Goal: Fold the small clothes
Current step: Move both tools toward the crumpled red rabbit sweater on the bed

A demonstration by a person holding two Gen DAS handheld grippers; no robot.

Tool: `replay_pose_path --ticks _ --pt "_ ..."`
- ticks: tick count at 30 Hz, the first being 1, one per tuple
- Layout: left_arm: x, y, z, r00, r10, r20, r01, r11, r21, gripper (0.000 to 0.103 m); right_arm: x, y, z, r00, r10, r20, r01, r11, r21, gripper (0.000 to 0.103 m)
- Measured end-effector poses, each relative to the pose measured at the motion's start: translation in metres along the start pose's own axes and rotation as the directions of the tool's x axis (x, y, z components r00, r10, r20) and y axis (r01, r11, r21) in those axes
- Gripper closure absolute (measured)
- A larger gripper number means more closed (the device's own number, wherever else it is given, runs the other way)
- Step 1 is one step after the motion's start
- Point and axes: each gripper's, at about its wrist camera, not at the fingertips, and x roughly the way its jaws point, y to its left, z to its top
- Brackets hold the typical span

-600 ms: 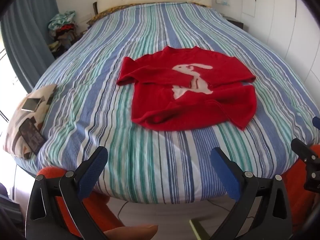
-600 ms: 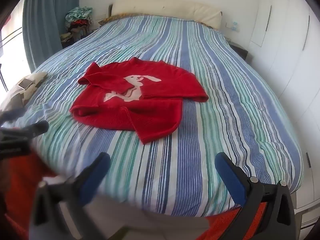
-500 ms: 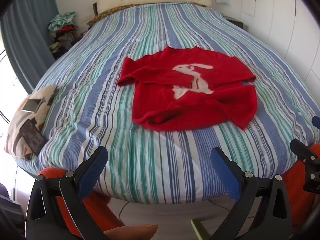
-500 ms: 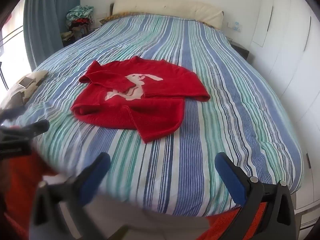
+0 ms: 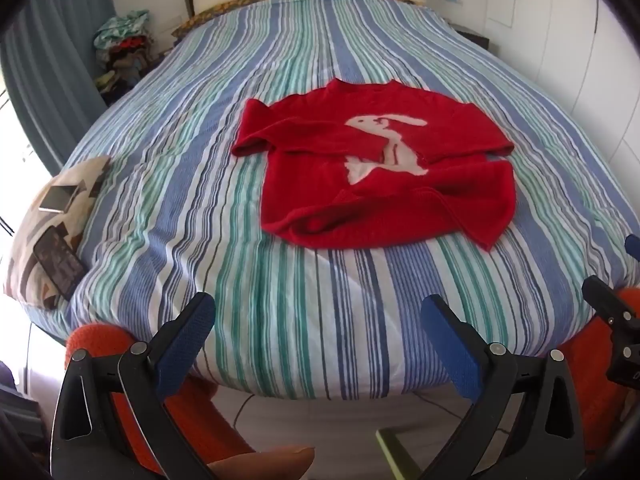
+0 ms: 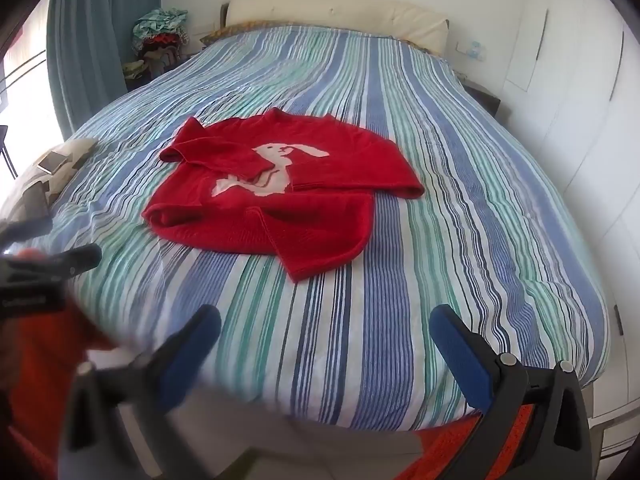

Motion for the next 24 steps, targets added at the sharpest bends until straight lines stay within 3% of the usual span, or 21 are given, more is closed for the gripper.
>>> replay_pose_path --ticks 8,13,18,24 --pt "0.005 0.001 -0.003 0.999 0.048 -0.002 -0.048 0.999 0.011 0.001 0.000 -0.002 0.000 1.000 -0.012 0.000 0.012 1.000 0.008 0.000" --pt "0.011 0.006 -0.005 0.997 0.082 -0.007 -0.082 0.996 0.022 0.000 0.000 -0.002 0.002 0.997 -0.080 -0.005 0.080 0.997 -0.004 0.000" --pt "0.016 0.012 -0.004 0.998 0.022 -0.052 -0.023 0.999 -0.032 0.000 0.002 -0.008 0.001 0.983 -0.179 -0.036 0.179 0.984 0.001 0.000" --pt "0.016 0.013 -0.004 0.997 -0.025 -0.071 0.020 0.997 -0.072 0.000 0.005 -0.015 -0.002 0.980 -0.188 -0.071 0.189 0.982 0.019 0.000"
